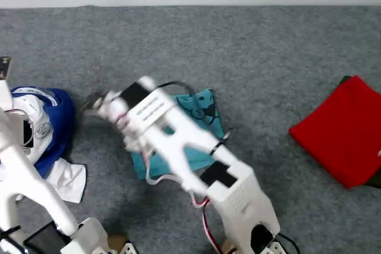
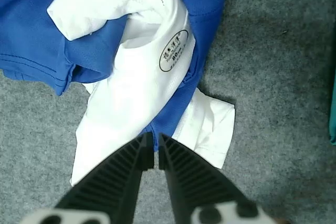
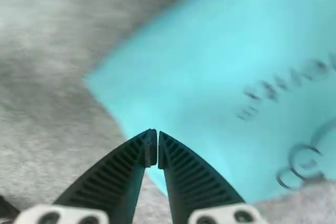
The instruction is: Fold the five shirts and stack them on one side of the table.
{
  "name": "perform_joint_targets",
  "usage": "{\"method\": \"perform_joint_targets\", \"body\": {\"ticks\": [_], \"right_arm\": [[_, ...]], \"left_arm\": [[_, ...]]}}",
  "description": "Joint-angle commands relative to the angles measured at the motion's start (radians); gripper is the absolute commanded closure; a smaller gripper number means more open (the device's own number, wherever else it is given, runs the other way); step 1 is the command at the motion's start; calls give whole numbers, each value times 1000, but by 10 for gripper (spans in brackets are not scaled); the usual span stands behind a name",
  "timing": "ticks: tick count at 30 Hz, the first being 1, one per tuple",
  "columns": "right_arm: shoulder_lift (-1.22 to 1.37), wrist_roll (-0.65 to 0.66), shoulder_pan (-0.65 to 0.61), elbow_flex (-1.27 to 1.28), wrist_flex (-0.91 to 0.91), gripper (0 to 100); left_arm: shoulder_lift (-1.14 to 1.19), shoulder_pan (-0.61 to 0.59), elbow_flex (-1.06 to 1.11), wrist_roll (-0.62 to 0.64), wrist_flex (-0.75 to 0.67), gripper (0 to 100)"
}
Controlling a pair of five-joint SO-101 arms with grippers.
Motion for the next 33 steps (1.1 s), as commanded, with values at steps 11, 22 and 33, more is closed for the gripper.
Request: {"method": "perform_joint_targets", "body": {"ticks": [11, 22, 33], "right_arm": [[223, -31, -102, -55, 2, 989], [47, -26, 116, -279, 21, 984], [309, 109, 455, -319, -320, 988]], "left_arm": [[-29, 6, -2, 5, -32, 964], [-28, 6, -2, 3, -32, 964], [-28, 8, -2, 3, -28, 964]]}}
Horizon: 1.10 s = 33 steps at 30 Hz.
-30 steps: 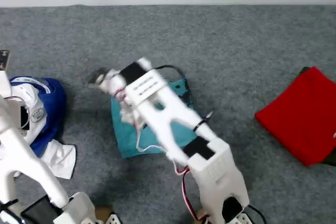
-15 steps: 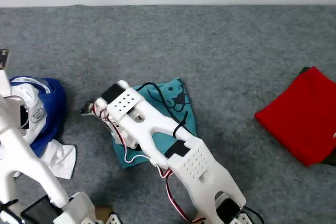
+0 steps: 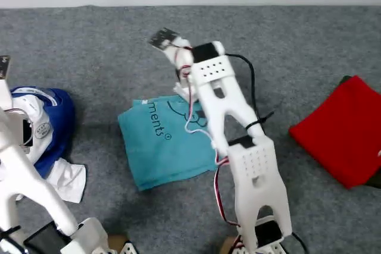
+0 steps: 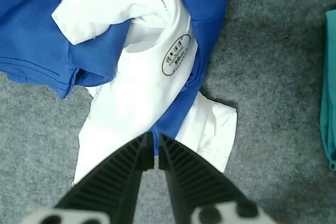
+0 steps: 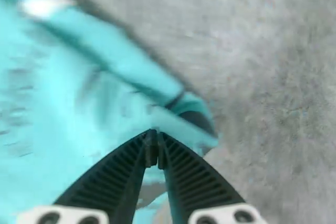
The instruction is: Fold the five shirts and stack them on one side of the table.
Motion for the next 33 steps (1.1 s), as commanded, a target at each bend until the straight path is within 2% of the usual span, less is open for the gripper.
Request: {"method": "perform_joint_targets", "body": {"ticks": [1, 6, 10, 16, 20, 26, 33], "right_arm": [[68, 48, 90, -54, -99, 988], [150, 51, 168, -106, -101, 988], [153, 51, 153, -242, -15, 988], [160, 49, 1, -555, 194, 988], [163, 48, -125, -643, 274, 988], [219, 48, -262, -641, 214, 988], [412, 55, -277, -649, 13, 988]], "left_arm": [[-29, 6, -2, 3, -11, 964], [-29, 5, -2, 3, -11, 964], [-29, 5, -2, 3, -9, 964], [-29, 6, -1, 3, -11, 964], [-29, 6, -1, 3, -11, 964], [-29, 6, 2, 3, -11, 964], [-37, 5, 51, 3, -15, 964]]}}
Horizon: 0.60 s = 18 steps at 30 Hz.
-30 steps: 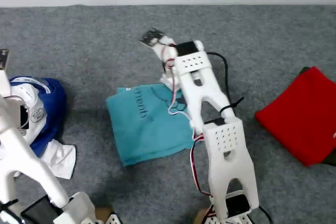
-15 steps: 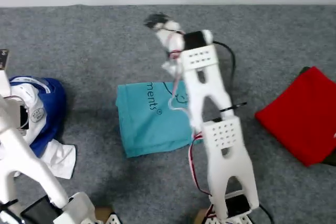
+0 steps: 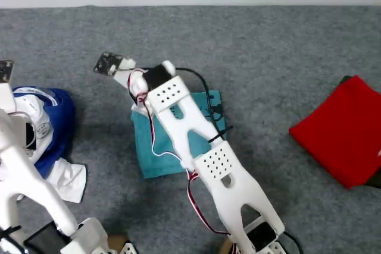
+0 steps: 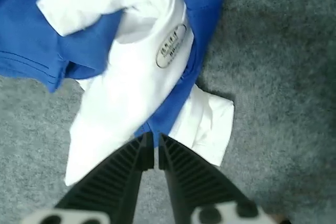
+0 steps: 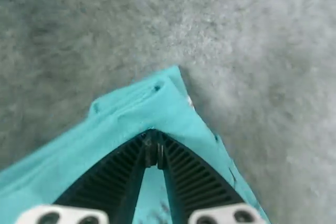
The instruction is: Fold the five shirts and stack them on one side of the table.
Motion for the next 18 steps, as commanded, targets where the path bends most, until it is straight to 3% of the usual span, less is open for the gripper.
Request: {"method": "perform_joint_targets", "body": {"ticks": [1, 7, 18], "right_arm": [[45, 9, 4, -61, -116, 988], [19, 8, 25, -135, -180, 988], [-137, 6, 18, -259, 173, 988]], "left_arm": [[-37, 5, -1, 3, -15, 964], [-37, 6, -1, 3, -15, 964], [-37, 8, -5, 3, -17, 964]]}}
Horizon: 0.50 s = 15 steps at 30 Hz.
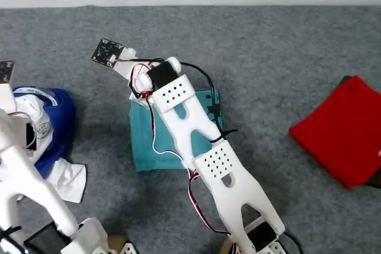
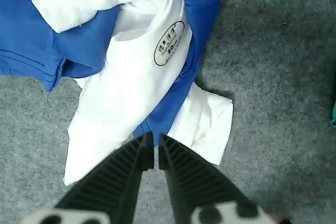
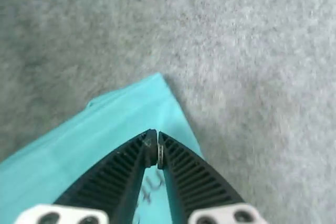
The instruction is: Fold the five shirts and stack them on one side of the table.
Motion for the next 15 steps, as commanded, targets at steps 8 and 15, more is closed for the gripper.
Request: {"method": "perform_joint_targets", "body": {"ticks": [8, 15], "right_arm": [[-245, -115, 56, 92, 124, 988], [-622, -350, 116, 677, 120, 939]], "left_arm": [[-34, 6, -7, 8, -17, 964], [-34, 0, -7, 9, -11, 964]]}}
